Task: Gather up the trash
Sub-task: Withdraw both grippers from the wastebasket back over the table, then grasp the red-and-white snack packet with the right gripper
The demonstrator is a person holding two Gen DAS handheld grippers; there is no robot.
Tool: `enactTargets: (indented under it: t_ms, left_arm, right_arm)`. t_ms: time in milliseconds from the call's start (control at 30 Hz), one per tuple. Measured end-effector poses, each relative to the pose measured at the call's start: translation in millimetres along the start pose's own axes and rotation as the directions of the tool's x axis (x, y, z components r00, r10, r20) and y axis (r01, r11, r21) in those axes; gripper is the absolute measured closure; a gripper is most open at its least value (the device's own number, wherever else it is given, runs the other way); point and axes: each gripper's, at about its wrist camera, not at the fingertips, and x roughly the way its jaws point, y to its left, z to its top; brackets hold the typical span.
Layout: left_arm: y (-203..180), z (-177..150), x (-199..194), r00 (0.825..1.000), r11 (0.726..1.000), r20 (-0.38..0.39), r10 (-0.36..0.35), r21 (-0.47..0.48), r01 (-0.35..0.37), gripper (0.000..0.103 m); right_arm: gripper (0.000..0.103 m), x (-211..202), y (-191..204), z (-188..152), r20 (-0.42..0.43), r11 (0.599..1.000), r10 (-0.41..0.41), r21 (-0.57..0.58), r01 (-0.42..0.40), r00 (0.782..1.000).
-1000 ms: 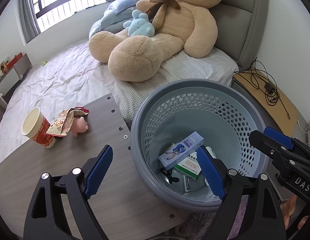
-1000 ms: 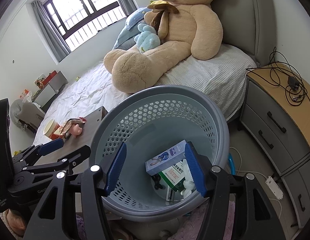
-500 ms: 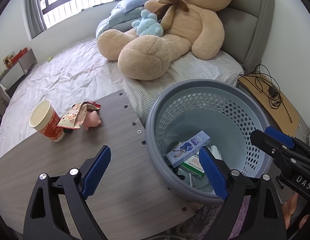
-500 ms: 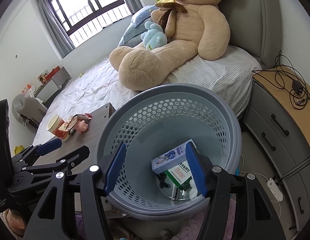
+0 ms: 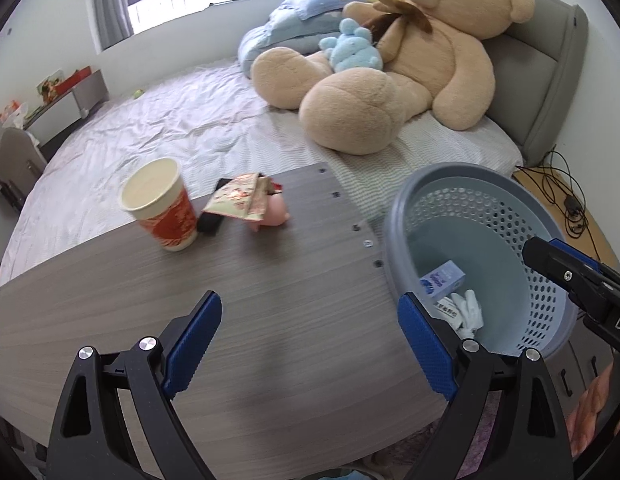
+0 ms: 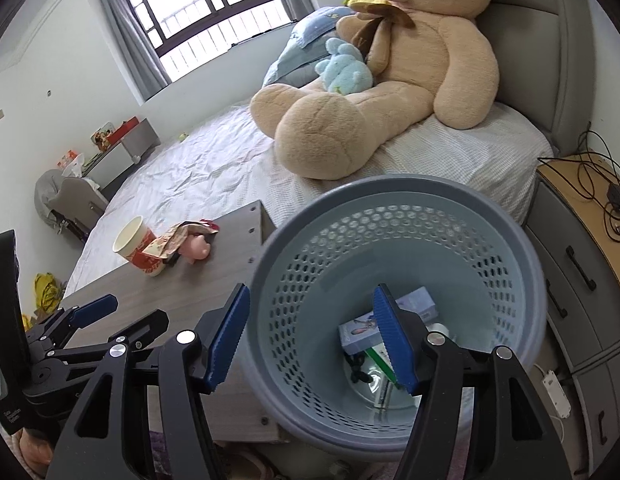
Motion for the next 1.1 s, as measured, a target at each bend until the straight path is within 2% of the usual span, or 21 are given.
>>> enactTargets:
  t_ms: [300,600,800,1100]
  left_arm:
    - [61,-20,-1,0.997,0.994,-0.019,0.071,-0.076,-0.072,0.015]
    - [118,-31,5,0.992,0.977,-0.038,0.121,-0.171,-0.126,0.015]
    - [140,-33,11,0.989,0.967,-0.038,0.142,-0.206,-0.147,0.015]
    - [160,-31,19,0.991,0.958,-0.04,0.131,-0.25,-0.137,0.015]
  right_arm:
    - [0.042,29,54,7,-0.032,0.996,0.049,-0.07,-0.051,0.998]
    - [0.042,62,107,21,-0.068,0.985,0.087,-0.143,-0.096,0.994]
    - [0.042,87,134,39,-0.088,0.979,0.078,-0.181,-0.093,0.993]
    - [0.042,138,168,64,-0.149,0.971,0.051,-0.225,-0.084,0.988]
